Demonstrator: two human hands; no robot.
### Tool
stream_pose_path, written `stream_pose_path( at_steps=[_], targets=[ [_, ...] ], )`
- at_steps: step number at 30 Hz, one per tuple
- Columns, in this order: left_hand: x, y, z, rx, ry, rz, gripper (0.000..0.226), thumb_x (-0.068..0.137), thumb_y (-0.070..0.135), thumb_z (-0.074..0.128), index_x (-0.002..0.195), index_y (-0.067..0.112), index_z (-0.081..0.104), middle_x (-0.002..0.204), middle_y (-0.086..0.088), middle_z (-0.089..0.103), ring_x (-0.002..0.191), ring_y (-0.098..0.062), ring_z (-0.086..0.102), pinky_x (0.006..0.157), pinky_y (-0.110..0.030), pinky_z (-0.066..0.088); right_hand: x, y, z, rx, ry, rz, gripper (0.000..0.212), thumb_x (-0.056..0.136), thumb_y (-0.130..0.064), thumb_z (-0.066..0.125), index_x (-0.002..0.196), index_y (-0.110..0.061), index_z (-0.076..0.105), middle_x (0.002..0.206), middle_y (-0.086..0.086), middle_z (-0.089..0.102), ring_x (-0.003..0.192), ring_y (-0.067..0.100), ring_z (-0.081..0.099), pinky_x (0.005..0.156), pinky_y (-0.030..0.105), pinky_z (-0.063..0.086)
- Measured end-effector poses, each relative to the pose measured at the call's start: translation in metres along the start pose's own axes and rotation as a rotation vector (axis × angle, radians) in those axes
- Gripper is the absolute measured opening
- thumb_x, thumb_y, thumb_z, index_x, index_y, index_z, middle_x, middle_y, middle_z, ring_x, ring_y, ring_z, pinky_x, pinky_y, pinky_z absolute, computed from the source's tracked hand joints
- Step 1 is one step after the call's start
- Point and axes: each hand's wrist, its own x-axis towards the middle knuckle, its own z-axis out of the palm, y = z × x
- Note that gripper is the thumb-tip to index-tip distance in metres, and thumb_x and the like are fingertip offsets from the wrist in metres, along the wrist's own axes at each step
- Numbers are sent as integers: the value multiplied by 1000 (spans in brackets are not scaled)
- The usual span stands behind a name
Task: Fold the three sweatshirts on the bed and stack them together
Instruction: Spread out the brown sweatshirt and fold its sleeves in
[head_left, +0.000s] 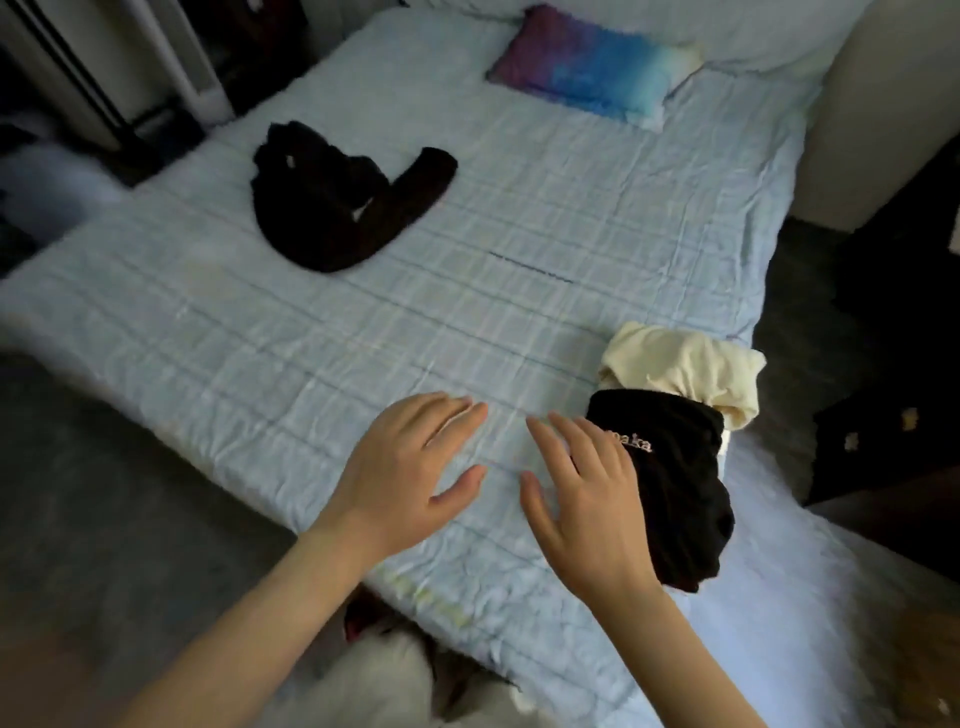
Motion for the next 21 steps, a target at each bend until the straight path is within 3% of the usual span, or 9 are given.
stream_pose_path(
  at_steps=[5, 8, 15, 21],
  targets=[
    [-121, -25, -20, 10, -177, -429, 58, 92, 46, 47, 138, 12, 56, 135, -9, 59, 125, -32, 55, 106, -45, 43, -21, -68, 66, 23, -299, -72, 54, 95, -44, 41, 135, -12, 62, 133, 12, 63, 120, 37, 59, 99, 53, 47],
    [-170, -45, -31, 16, -177, -603, 60, 91, 50, 45, 138, 14, 56, 135, -9, 60, 125, -34, 55, 105, -45, 44, -20, -98, 95, -19, -398, -157, 57, 94, -45, 37, 132, -12, 64, 130, 13, 65, 118, 37, 61, 99, 53, 47],
    [-228, -125, -83, 6, 12, -725, 55, 93, 47, 43, 136, 15, 57, 132, -5, 62, 123, -27, 54, 105, -41, 42, 20, -184, 142, -12, -378, -240, 58, 96, -46, 33, 136, -15, 60, 131, 7, 64, 122, 32, 58, 109, 58, 37],
    [-289, -228, -112, -56, -47, -756, 59, 96, 50, 35, 141, 18, 52, 139, -1, 57, 131, -22, 49, 112, -35, 34, 37, -275, 219, 15, -350, -182, 57, 96, -46, 35, 134, -13, 62, 129, 9, 65, 119, 33, 60, 104, 52, 41]
  ],
)
